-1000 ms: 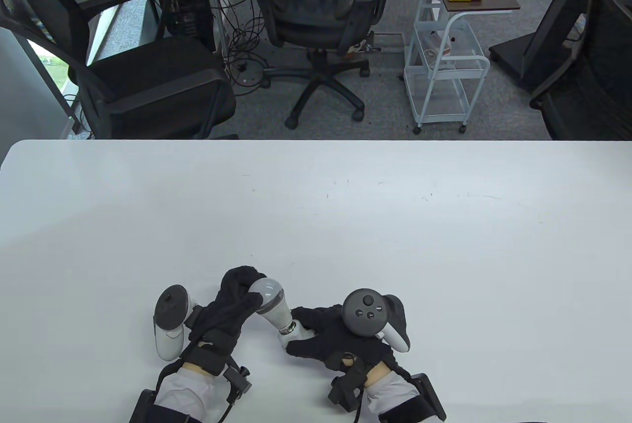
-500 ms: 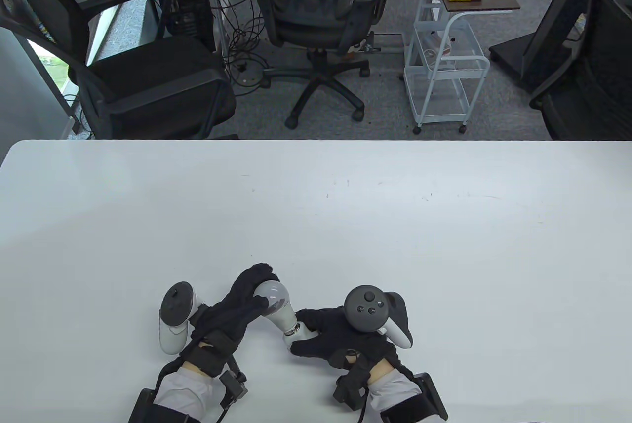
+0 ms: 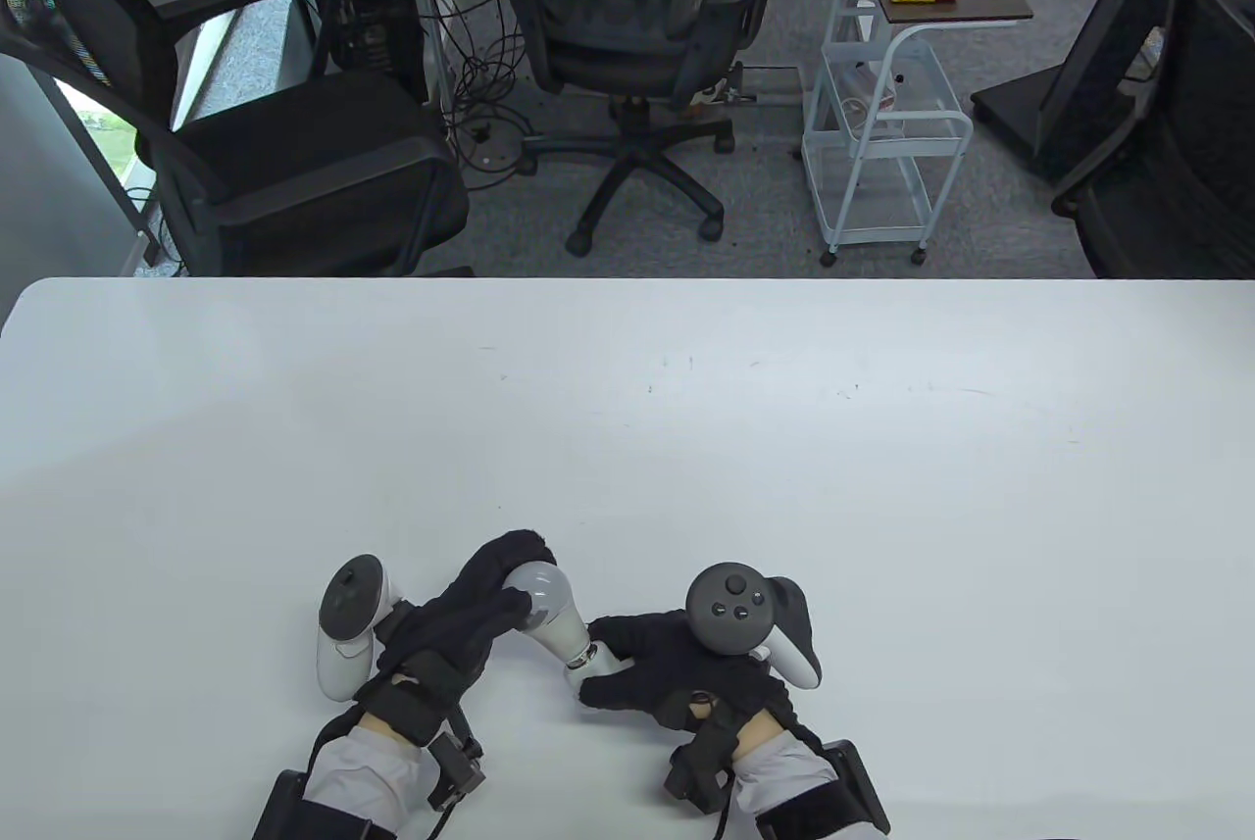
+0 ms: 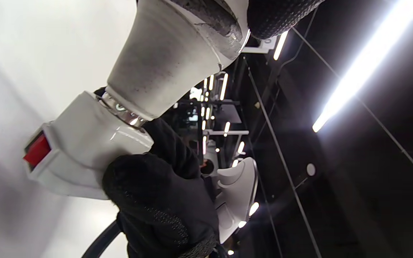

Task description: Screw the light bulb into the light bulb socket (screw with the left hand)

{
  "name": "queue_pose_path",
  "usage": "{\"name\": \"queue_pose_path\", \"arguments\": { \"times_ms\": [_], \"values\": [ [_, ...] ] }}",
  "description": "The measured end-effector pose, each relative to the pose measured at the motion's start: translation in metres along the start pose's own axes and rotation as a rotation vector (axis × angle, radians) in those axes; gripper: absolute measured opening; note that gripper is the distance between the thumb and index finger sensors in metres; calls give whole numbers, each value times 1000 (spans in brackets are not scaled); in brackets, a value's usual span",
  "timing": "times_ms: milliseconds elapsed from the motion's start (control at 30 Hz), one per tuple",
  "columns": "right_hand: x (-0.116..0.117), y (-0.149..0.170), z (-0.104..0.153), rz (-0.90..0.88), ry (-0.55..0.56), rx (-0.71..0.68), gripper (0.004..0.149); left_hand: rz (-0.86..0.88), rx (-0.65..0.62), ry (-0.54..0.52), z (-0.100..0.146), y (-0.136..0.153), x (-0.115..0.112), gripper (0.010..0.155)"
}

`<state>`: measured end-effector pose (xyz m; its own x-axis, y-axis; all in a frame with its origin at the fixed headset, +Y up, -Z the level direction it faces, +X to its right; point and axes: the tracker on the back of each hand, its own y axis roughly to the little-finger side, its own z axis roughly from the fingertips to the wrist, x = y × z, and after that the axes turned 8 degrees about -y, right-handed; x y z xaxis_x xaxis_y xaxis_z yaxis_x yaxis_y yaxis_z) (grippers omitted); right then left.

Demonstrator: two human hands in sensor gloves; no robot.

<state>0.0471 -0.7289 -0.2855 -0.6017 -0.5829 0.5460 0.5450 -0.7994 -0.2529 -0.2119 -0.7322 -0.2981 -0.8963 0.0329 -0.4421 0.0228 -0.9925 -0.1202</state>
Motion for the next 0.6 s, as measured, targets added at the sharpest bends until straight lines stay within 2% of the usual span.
{"name": "queue_pose_path", "arguments": {
  "times_ms": [67, 167, 267, 367, 400, 500, 600],
  "values": [
    [0, 0, 0, -7, 0, -6, 62, -82, 46, -39, 0, 1, -3, 79],
    [1, -1, 0, 5, -3, 0, 63, -197, 79, -91, 1, -2, -3, 71],
    [0, 1, -1, -26, -30, -19, 63, -75, -9, -19, -1, -2, -2, 70],
    [-1, 3, -1, -88, -47, -52, 63, 115, -22, 64, -2, 1, -3, 78],
    [-1, 4, -1, -81, -33, -45, 63, 107, -21, 55, -2, 1, -2, 76],
    [-1, 3, 0, -71, -26, -44, 63, -10, 32, 8, 0, 1, -2, 83],
    [-1, 1, 0, -60, -30, -48, 63, -95, 44, -41, 1, 0, -1, 74]
  ]
}}
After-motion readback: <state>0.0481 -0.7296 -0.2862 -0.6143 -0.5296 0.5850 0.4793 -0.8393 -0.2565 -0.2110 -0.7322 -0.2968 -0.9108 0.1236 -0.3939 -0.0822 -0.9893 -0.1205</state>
